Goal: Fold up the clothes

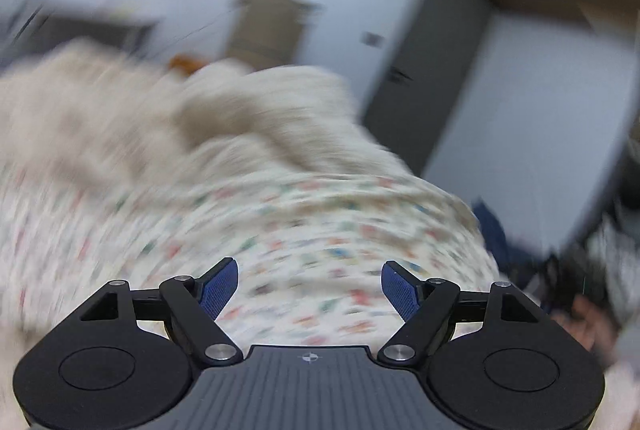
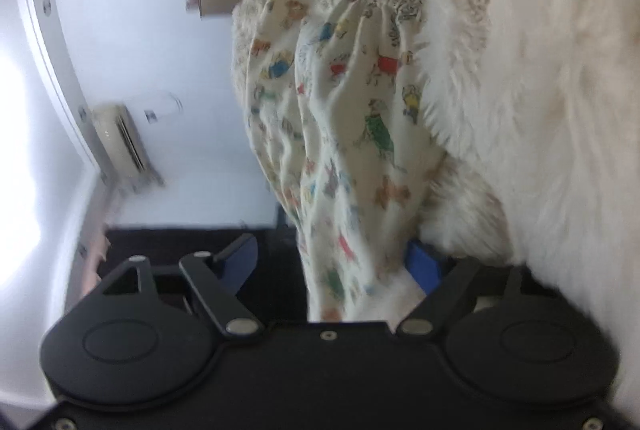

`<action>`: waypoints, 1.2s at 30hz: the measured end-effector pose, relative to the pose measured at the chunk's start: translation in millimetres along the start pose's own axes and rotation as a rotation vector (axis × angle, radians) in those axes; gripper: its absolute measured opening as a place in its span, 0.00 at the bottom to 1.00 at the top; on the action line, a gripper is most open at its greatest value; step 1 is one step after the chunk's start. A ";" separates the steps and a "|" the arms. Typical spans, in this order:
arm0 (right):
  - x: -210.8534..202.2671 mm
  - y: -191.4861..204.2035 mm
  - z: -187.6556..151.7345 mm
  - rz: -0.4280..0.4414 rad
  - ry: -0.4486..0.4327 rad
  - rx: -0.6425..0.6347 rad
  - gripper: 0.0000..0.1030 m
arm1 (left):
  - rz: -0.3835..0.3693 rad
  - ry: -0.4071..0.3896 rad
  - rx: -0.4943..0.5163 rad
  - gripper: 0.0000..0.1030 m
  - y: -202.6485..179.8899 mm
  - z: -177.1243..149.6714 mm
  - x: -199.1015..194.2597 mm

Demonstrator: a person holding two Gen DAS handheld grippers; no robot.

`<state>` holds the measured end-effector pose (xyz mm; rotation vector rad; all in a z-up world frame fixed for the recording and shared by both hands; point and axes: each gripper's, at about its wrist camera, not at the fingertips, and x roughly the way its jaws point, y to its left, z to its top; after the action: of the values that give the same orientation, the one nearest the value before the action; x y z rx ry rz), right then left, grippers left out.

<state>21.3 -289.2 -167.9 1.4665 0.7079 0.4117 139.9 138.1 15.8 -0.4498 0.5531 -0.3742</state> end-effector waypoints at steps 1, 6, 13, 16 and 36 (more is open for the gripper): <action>8.2 -3.5 0.1 -0.011 -0.037 0.005 0.77 | -0.010 0.018 -0.089 0.72 23.0 -4.7 2.9; 17.4 -16.4 0.5 0.074 -0.200 0.066 0.74 | -0.150 0.090 -0.338 0.72 83.9 -37.7 23.9; 4.1 -13.1 24.4 0.157 -0.415 0.105 0.38 | -0.196 0.014 -0.401 0.72 95.3 -39.9 19.5; 21.8 -13.0 32.0 0.051 -0.477 0.085 0.47 | -0.207 0.015 -0.344 0.72 83.3 -33.8 18.4; 40.5 83.7 54.4 0.010 -0.576 -0.136 0.17 | -0.135 0.011 0.335 0.72 -24.2 -14.0 5.2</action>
<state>100.6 -296.4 -95.3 1.3675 0.2068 0.0311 130.7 111.2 15.1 -0.1621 0.4605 -0.5882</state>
